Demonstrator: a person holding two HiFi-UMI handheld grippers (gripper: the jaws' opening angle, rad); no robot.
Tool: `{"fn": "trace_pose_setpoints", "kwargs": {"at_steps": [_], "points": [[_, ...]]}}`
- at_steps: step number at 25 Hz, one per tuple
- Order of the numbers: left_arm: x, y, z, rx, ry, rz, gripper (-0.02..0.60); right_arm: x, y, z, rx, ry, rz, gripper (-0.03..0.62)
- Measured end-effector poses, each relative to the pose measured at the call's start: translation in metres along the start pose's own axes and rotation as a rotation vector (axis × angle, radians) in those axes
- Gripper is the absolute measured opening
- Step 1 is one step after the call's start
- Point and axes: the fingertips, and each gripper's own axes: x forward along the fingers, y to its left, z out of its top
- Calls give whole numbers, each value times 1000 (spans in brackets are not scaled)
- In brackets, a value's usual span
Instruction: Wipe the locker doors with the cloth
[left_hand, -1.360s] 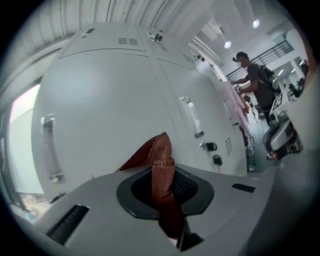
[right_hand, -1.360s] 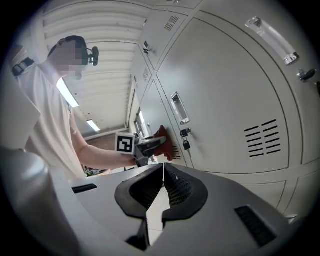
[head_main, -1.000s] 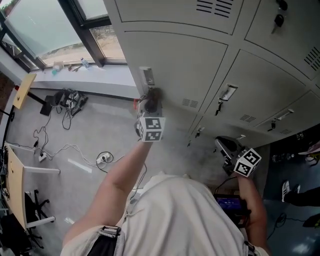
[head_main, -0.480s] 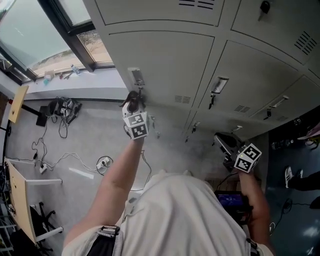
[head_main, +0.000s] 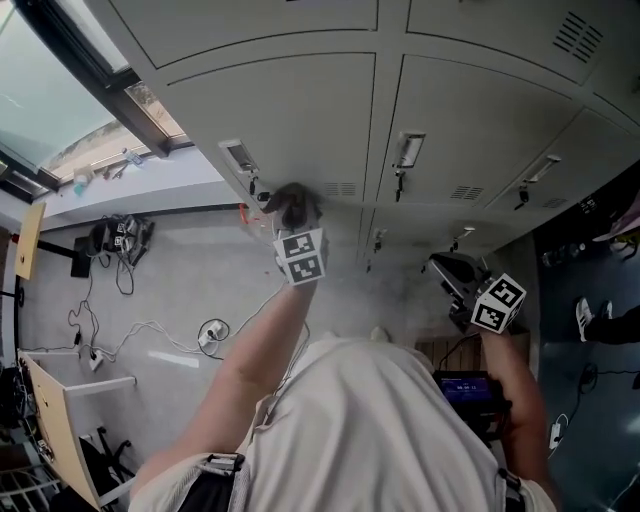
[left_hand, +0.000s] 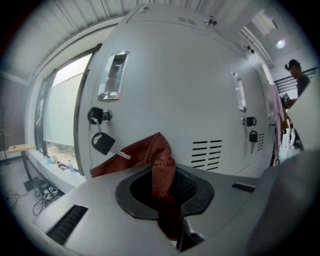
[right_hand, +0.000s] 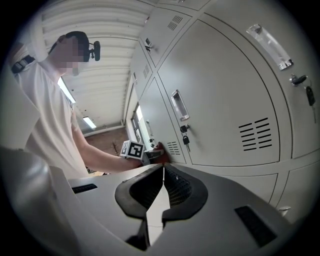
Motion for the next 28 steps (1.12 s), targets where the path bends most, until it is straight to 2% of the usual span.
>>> {"fn": "trace_pose_setpoints", "kwargs": {"at_steps": [2, 5, 9, 12, 14, 17, 23, 25, 28], "points": [[-4, -31, 10, 19, -25, -74, 38, -7, -1, -2, 7, -3, -15, 17], [-7, -83, 20, 64, -43, -230, 38, -13, -1, -8, 16, -5, -39, 17], [0, -113, 55, 155, -101, -349, 38, 17, -4, 14, -18, -11, 14, 17], [-3, -140, 44, 238, -105, -457, 38, 15, -3, 10, -6, 9, 3, 17], [-1, -145, 33, 297, -105, -498, 38, 15, -4, 11, -9, 16, -9, 17], [4, -127, 15, 344, -69, -481, 38, 23, -3, 17, -26, 21, 5, 17], [4, -50, -33, 310, 42, -336, 38, 21, 1, 10, -18, 37, 8, 17], [3, -18, -40, 304, 61, -283, 38, 23, 3, 8, -14, 39, -1, 17], [4, 44, -44, 268, 80, -165, 38, 34, 6, 6, -15, 40, 1, 17]]}}
